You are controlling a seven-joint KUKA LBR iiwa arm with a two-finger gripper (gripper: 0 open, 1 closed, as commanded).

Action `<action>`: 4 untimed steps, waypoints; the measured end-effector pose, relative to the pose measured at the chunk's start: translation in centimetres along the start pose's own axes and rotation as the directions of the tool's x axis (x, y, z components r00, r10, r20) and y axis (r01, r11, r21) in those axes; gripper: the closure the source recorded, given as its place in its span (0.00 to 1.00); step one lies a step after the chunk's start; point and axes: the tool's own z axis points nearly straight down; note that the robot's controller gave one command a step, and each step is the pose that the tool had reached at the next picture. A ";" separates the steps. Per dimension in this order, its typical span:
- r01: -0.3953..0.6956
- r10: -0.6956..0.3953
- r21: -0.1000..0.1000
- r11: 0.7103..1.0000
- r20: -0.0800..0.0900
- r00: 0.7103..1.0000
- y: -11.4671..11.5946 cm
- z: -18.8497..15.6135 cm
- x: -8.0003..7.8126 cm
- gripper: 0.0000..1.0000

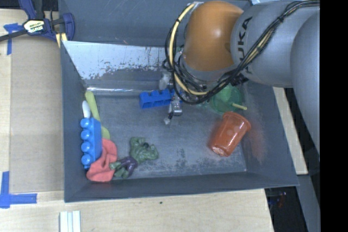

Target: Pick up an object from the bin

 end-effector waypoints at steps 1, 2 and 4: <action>-0.001 0.001 -0.001 1.000 0.008 1.000 0.0 -0.5 -0.2 0.00; 0.100 -0.100 0.000 0.995 0.017 0.995 -1.8 2.8 -1.0 0.00; 0.082 -0.082 0.002 0.997 0.025 0.996 -2.5 5.8 -0.8 1.00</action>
Offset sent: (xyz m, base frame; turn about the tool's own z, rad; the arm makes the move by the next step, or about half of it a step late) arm 0.0124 -0.0361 -0.0645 -0.1763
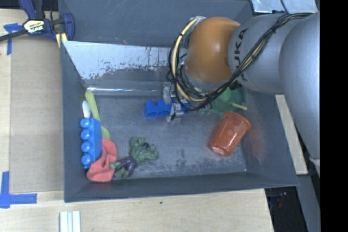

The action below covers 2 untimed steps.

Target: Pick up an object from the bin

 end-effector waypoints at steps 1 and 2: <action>-0.008 0.008 -0.002 1.000 -0.007 1.000 0.4 -0.4 0.3 1.00; 0.047 -0.047 -0.002 0.999 -0.013 0.999 0.5 -6.5 1.5 1.00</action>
Offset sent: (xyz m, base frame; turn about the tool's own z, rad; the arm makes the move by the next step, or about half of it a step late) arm -0.0345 0.0026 0.1788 -0.1515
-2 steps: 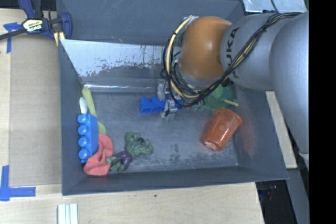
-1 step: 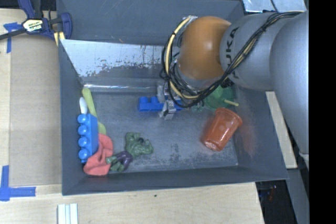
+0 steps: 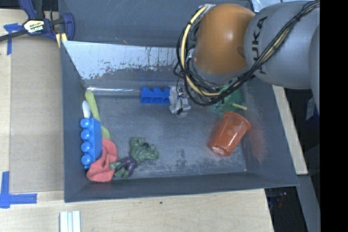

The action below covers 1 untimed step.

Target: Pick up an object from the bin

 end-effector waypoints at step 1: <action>0.054 -0.054 -0.002 0.999 -0.002 0.999 0.4 -4.0 -1.1 0.00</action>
Offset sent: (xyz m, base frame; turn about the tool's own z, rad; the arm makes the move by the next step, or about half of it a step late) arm 0.0000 0.0000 0.0000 0.0000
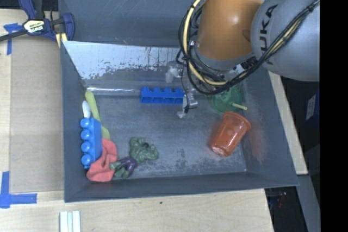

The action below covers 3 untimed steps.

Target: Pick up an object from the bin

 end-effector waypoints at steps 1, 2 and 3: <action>0.000 0.000 0.000 1.000 0.000 1.000 0.0 0.0 0.0 0.00; -0.029 0.029 0.000 1.000 0.007 1.000 2.2 5.0 -2.4 0.00; -0.045 0.045 0.002 0.999 0.008 0.999 1.9 7.9 -1.7 0.00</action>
Offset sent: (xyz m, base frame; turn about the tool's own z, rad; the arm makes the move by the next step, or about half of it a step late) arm 0.0201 0.0305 -0.0601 0.0307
